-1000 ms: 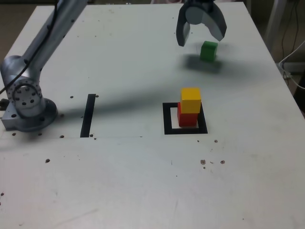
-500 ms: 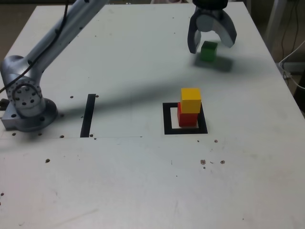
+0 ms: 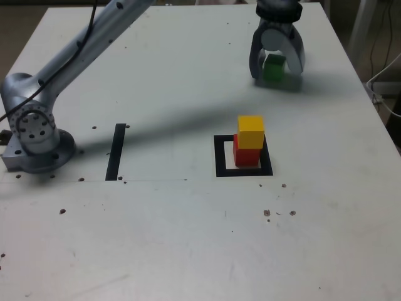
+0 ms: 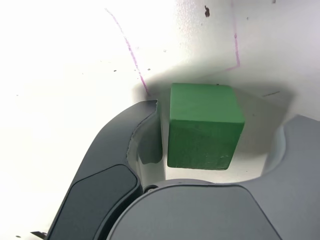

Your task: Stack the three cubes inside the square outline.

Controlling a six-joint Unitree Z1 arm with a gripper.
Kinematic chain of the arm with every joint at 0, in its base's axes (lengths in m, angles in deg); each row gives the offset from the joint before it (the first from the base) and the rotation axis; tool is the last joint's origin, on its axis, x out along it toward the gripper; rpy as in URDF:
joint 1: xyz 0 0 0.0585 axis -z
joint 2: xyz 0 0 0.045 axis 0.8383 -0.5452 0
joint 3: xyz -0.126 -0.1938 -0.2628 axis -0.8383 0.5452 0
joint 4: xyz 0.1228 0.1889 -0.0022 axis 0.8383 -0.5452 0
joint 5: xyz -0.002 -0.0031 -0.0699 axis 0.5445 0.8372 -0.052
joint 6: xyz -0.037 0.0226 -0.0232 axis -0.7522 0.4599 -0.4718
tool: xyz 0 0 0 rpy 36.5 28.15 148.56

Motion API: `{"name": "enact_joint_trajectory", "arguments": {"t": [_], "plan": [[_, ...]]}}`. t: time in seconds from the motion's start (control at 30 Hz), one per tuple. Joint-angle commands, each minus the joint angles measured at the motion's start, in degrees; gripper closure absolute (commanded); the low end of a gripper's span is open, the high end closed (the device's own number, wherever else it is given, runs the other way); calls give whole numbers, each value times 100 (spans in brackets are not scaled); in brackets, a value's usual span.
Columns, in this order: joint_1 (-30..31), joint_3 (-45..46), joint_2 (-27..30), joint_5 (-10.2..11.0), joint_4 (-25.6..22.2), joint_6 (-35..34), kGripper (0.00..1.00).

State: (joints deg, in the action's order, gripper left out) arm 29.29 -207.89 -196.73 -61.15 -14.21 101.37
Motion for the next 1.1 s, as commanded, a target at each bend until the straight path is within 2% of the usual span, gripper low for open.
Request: {"name": "enact_joint_trajectory", "arguments": {"t": [0.0, 0.1, 0.17, 0.8, 1.07], "plan": [[-1, -48, -16, 6, -180, -21, 59], [-1, -63, -17, -29, -179, -24, 69], [1, -59, -15, -54, -179, -21, 72], [46, -20, 0, 33, -179, -42, 73], [200, 342, 457, 74, -178, -356, 73]]}}
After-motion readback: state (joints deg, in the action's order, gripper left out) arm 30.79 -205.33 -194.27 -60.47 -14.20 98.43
